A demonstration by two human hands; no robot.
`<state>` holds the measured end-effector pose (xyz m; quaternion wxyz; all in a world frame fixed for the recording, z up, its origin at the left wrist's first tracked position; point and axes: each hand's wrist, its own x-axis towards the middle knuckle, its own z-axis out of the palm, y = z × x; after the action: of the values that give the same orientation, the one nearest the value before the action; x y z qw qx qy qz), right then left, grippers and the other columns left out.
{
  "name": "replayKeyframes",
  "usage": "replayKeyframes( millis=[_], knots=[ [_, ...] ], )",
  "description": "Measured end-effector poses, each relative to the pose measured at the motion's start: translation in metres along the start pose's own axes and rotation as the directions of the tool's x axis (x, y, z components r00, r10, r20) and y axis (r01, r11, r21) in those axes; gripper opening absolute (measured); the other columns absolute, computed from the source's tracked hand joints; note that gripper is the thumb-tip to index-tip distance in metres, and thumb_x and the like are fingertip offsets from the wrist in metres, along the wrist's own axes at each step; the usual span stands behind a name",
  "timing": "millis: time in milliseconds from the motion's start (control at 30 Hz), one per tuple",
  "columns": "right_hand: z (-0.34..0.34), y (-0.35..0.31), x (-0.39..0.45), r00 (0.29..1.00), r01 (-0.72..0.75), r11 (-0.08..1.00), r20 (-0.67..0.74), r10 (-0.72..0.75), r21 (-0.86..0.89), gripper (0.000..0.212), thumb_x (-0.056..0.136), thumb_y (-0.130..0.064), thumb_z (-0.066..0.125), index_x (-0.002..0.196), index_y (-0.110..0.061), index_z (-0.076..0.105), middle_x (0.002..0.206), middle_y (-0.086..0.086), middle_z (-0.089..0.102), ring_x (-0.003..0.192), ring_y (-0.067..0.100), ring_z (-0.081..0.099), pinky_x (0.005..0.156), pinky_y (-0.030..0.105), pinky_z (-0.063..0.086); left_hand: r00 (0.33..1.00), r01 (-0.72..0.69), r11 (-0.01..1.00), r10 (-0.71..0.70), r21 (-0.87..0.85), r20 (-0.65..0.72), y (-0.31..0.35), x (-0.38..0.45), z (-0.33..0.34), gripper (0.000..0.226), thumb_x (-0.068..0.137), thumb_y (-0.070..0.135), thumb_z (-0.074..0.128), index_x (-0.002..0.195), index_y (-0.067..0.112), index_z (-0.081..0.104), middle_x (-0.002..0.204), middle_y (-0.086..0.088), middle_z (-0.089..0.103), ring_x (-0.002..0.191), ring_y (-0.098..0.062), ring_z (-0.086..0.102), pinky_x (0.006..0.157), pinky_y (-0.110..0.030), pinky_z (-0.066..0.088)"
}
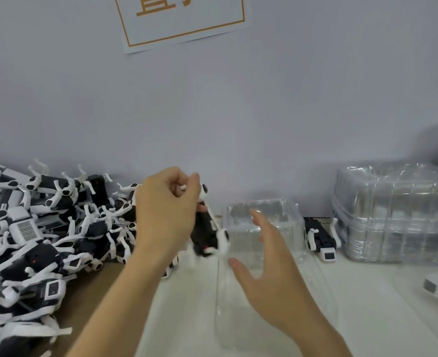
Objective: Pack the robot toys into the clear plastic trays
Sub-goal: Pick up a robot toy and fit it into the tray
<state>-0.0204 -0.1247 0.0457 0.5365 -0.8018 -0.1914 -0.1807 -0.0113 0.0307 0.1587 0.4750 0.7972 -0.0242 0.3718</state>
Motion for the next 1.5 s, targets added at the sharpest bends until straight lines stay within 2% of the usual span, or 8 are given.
replayKeyframes(
  millis=[233, 400, 533, 700, 933, 1233, 1333, 1500],
  knots=[
    [-0.003, 0.004, 0.003, 0.991, -0.04, 0.944, 0.134, -0.004, 0.328, 0.069, 0.085, -0.022, 0.071, 0.135, -0.056, 0.038, 0.131, -0.024, 0.058, 0.113, 0.007, 0.063, 0.093, 0.036, 0.054, 0.997, -0.045, 0.993, 0.052, -0.106, 0.062, 0.024, -0.037, 0.046, 0.031, 0.092, 0.024, 0.07, 0.065, 0.017, 0.055, 0.052, -0.005, 0.059, 0.057, -0.02, 0.067, 0.055, -0.024, 0.048],
    [-0.018, 0.003, 0.014, 0.972, -0.02, 0.925, -0.211, 0.108, 0.381, 0.033, 0.094, -0.018, 0.064, 0.108, -0.048, 0.058, 0.103, -0.028, 0.067, 0.095, 0.001, 0.067, 0.077, 0.026, 0.058, 0.967, -0.022, 0.954, 0.097, -0.299, 0.237, 0.035, -0.048, 0.054, 0.021, 0.093, 0.019, 0.067, 0.073, 0.015, 0.063, 0.064, -0.008, 0.066, 0.066, -0.027, 0.068, 0.067, -0.04, 0.057],
    [-0.034, 0.015, 0.014, 0.946, -0.069, 0.967, -0.292, 0.141, 0.244, 0.027, 0.093, -0.023, 0.063, 0.103, -0.047, 0.055, 0.097, -0.033, 0.062, 0.092, -0.008, 0.06, 0.072, 0.014, 0.045, 0.98, 0.059, 0.905, 0.029, -0.422, 0.199, 0.014, -0.062, 0.036, 0.008, 0.089, 0.028, 0.067, 0.093, 0.021, 0.069, 0.065, -0.003, 0.071, 0.066, -0.012, 0.07, 0.065, -0.023, 0.057],
    [-0.05, 0.021, 0.011, 0.981, -0.098, 0.995, -0.162, 0.102, 0.029, 0.037, 0.093, -0.017, 0.064, 0.105, -0.051, 0.052, 0.096, -0.035, 0.059, 0.09, -0.007, 0.058, 0.071, 0.016, 0.052, 0.97, 0.233, 0.893, -0.24, -0.385, 0.028, -0.04, -0.07, 0.017, 0.018, 0.094, 0.013, 0.062, 0.097, 0.028, 0.071, 0.091, 0.003, 0.072, 0.08, -0.013, 0.067, 0.062, -0.022, 0.054],
    [-0.048, 0.016, 0.01, 1.0, 0.002, 0.999, 0.022, -0.001, -0.038, 0.042, 0.089, -0.013, 0.07, 0.122, -0.038, 0.061, 0.105, -0.024, 0.065, 0.104, -0.007, 0.057, 0.083, 0.002, 0.038, 0.878, 0.461, 0.746, -0.305, -0.481, 0.368, -0.053, -0.072, 0.024, 0.041, 0.078, 0.055, 0.06, 0.119, 0.056, 0.062, 0.113, 0.018, 0.07, 0.094, -0.01, 0.072, 0.068, -0.019, 0.055],
    [-0.051, 0.002, 0.005, 0.929, -0.067, 0.998, 0.365, 0.06, 0.006, 0.077, 0.064, -0.018, 0.055, 0.125, -0.064, 0.047, 0.115, -0.046, 0.05, 0.097, -0.006, 0.061, 0.082, 0.015, 0.052, 0.903, 0.415, 0.714, -0.247, -0.563, 0.352, -0.06, -0.071, 0.029, 0.02, 0.097, 0.026, 0.051, 0.103, 0.024, 0.07, 0.089, -0.006, 0.074, 0.074, -0.015, 0.069, 0.065, -0.022, 0.055],
    [-0.048, -0.001, 0.011, 0.95, -0.126, 0.982, 0.301, 0.08, 0.139, 0.058, 0.072, -0.024, 0.057, 0.12, -0.056, 0.056, 0.119, -0.032, 0.057, 0.114, -0.003, 0.055, 0.095, 0.015, 0.045, 0.916, 0.386, 0.716, -0.222, -0.581, 0.334, -0.059, -0.072, 0.03, 0.02, 0.096, 0.027, 0.051, 0.101, 0.028, 0.07, 0.09, -0.005, 0.073, 0.079, -0.016, 0.069, 0.069, -0.022, 0.055],
    [-0.035, -0.005, 0.013, 1.0, 0.009, 0.997, -0.029, -0.011, -0.081, 0.038, 0.079, -0.025, 0.081, 0.105, -0.047, 0.064, 0.103, -0.025, 0.064, 0.102, -0.012, 0.054, 0.079, 0.0, 0.039, 0.915, 0.368, 0.737, -0.177, -0.568, 0.363, -0.053, -0.075, 0.037, 0.026, 0.089, 0.035, 0.055, 0.108, 0.024, 0.067, 0.096, -0.005, 0.074, 0.087, -0.017, 0.072, 0.076, -0.028, 0.057]
  ],
)
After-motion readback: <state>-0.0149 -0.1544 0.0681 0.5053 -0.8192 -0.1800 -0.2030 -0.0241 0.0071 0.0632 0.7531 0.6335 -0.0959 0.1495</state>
